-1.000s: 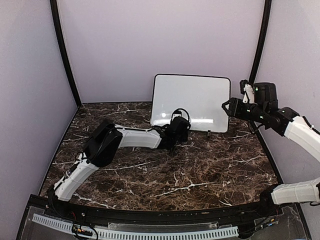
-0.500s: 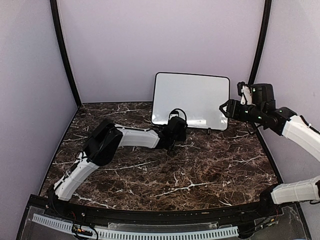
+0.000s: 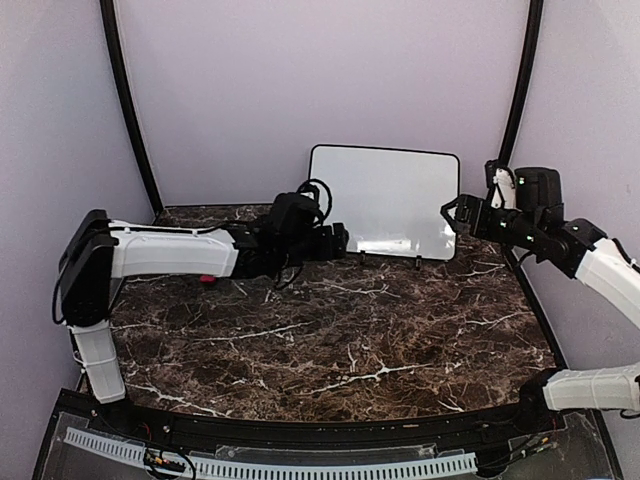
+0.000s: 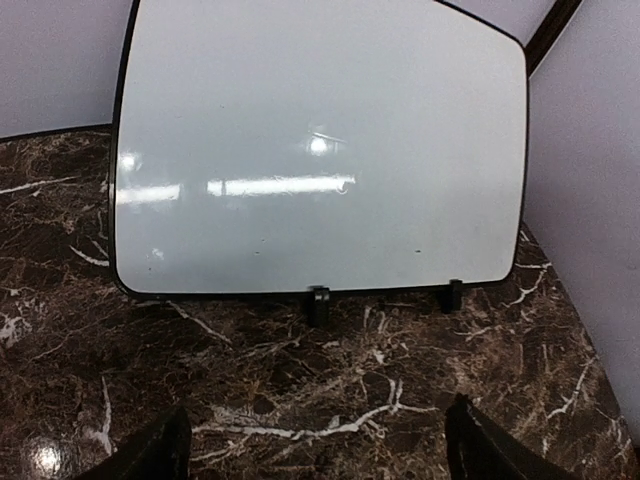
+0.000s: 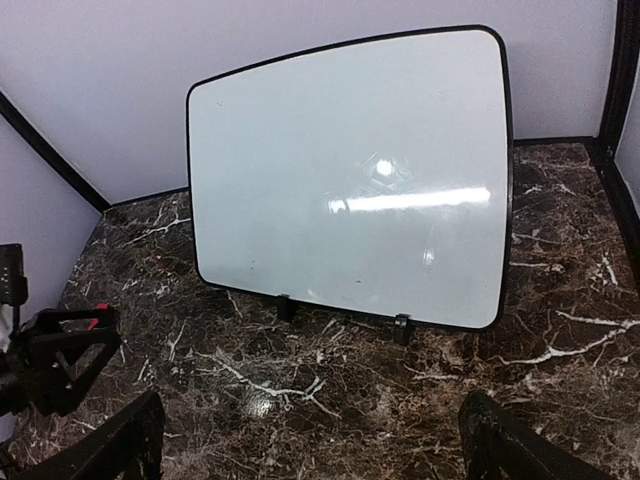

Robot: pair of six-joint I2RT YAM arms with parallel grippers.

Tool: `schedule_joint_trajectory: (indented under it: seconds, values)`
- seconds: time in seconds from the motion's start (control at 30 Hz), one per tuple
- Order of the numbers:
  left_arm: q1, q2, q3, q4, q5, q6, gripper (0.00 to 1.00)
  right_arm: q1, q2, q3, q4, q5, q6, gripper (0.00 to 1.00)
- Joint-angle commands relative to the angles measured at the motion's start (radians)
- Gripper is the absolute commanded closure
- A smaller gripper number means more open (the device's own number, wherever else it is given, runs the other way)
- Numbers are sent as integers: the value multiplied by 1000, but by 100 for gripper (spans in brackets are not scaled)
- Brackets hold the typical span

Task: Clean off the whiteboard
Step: Reset both arms

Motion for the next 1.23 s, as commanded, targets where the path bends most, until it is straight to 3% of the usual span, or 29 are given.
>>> schedule_joint_trajectory:
  seconds: [0.0, 0.1, 0.2, 0.33, 0.47, 0.57, 0.83, 1.2]
  values:
    - [-11, -266, -207, -98, 119, -3, 12, 4, -101, -25, 7, 17, -59, 1]
    - [-10, -502, -360, -147, 117, 48, 2, 4, -143, -38, -1, -59, -114, 1]
    - [-9, -723, -487, -203, 87, 104, 1, 3, -184, -49, -15, -105, -136, 1]
    - [-9, -923, -534, -329, 39, 172, 1, 3, -263, -89, 5, -134, -151, 1]
    - [-9, -1067, -576, -354, 6, 212, 1, 3, -343, -132, 10, -74, -176, 1]
    - [-9, -1133, -634, -338, -17, 247, 1, 3, -399, -166, 11, -7, -204, 1]
    - [-8, -1190, -696, -308, -148, 284, 1, 3, -573, -239, -21, 366, -183, 1]
    - [-7, -1222, -732, -294, -195, 287, 1, 3, -503, -218, -69, 422, -159, 2]
